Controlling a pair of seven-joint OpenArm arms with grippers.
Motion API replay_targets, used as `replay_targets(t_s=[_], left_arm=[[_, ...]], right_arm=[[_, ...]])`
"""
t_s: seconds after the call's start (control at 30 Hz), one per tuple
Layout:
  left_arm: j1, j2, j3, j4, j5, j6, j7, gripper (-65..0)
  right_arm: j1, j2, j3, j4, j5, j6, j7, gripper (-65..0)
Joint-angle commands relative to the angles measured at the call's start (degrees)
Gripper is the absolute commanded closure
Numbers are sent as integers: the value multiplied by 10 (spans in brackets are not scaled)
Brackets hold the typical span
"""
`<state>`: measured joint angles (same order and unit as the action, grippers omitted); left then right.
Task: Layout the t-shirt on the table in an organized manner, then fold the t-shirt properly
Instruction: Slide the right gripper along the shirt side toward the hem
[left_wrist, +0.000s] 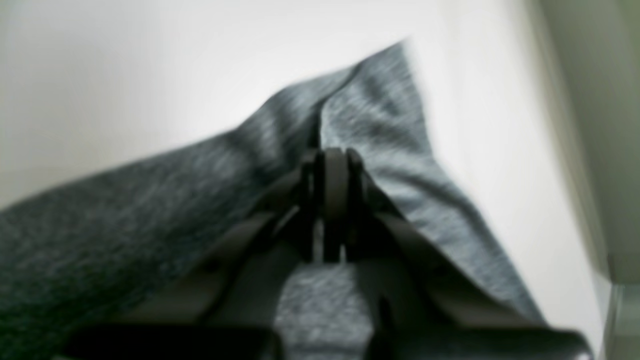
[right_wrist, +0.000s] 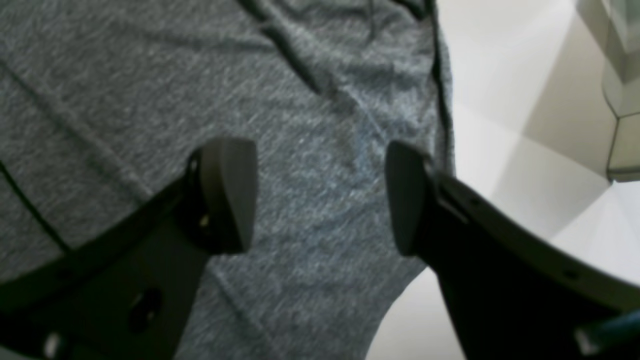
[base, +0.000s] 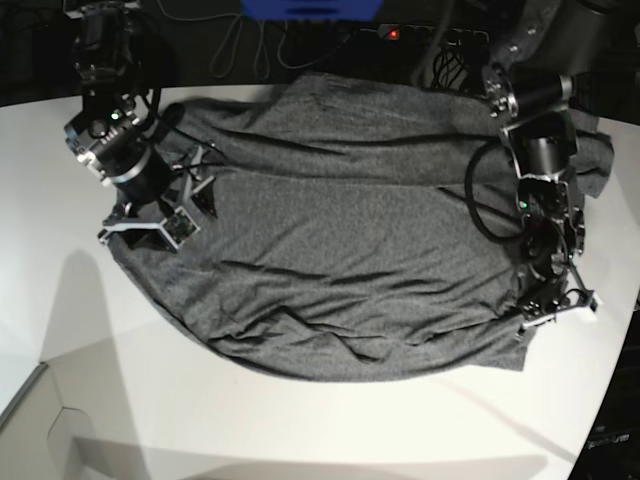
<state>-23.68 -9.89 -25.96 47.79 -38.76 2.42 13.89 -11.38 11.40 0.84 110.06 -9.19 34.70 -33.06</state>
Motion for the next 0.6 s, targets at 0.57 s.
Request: replay_targets(t_s=[0.57], left_arm=[[3, -28, 0, 77, 0, -6, 16, -2]], right_arm=[[267, -7, 39, -253, 4, -7, 15, -438]])
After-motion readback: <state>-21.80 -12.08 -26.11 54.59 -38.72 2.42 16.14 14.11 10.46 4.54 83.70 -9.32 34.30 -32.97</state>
